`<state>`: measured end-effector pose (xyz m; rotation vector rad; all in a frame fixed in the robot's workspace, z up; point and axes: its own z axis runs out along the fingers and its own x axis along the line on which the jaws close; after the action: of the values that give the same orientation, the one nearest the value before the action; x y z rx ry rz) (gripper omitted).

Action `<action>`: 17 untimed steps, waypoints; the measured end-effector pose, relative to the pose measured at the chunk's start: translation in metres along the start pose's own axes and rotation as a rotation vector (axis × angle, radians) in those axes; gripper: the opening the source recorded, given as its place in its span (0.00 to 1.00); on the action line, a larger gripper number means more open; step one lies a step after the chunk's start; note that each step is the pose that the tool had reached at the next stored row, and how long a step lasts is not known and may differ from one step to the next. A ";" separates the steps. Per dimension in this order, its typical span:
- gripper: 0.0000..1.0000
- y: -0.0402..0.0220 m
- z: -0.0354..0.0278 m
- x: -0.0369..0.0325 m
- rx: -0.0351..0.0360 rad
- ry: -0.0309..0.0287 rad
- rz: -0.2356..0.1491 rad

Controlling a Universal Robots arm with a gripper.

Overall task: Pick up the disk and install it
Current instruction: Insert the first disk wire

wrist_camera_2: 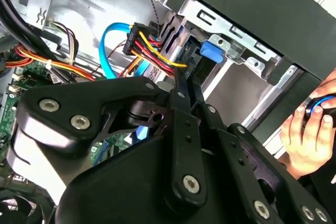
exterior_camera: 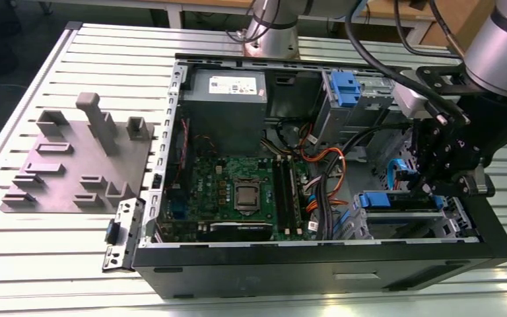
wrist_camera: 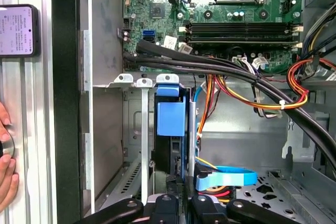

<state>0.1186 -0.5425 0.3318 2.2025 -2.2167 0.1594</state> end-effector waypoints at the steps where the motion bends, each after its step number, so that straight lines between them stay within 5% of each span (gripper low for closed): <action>1: 0.16 0.0000 0.0005 0.0001 0.0005 -0.0003 0.000; 16: 0.18 0.0003 0.0044 0.0000 0.0011 -0.0019 0.000; 17: 0.24 0.0002 0.0035 0.0000 0.0011 -0.0022 0.000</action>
<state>0.1186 -0.5428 0.3283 2.2041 -2.2185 0.1583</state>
